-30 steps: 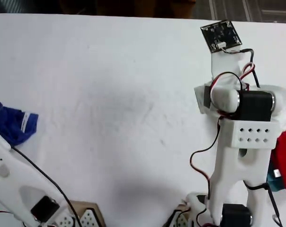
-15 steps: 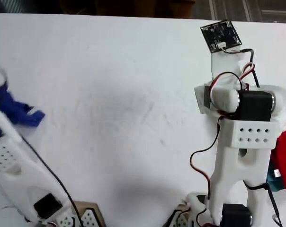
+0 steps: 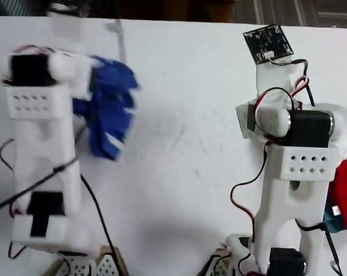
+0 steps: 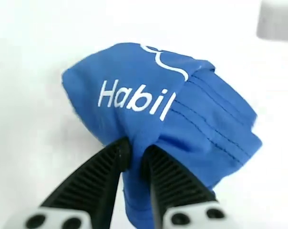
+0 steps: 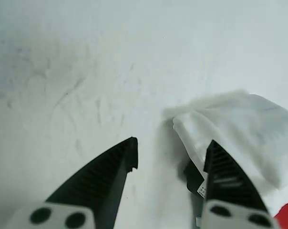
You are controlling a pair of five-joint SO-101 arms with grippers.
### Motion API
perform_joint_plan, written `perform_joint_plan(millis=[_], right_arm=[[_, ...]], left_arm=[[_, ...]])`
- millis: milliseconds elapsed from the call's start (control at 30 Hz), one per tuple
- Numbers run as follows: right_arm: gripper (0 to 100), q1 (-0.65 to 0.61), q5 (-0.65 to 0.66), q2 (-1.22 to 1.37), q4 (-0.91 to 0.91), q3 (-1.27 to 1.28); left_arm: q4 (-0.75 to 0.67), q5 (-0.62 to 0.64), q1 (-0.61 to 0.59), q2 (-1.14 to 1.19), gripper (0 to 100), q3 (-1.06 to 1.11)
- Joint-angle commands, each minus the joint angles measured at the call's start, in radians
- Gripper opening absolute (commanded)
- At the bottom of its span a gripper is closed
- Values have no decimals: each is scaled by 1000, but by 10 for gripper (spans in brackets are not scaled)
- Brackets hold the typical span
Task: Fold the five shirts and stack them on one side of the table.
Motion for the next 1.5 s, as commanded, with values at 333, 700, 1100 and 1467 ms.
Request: perform_joint_plan(millis=[333, 700, 1100, 1467], right_arm=[[231, 1, -2, -30, -8, -3], [231, -1, -2, -28, -8, -3], [231, 1, -2, -36, -7, -3], [231, 2, -2, -36, 18, -5]], left_arm=[[-155, 0, -227, -206, 27, 179], [-261, -64, -509, -198, 31, 188], [-158, -57, -94, -206, 158, 182], [-161, -63, -112, -196, 160, 271]])
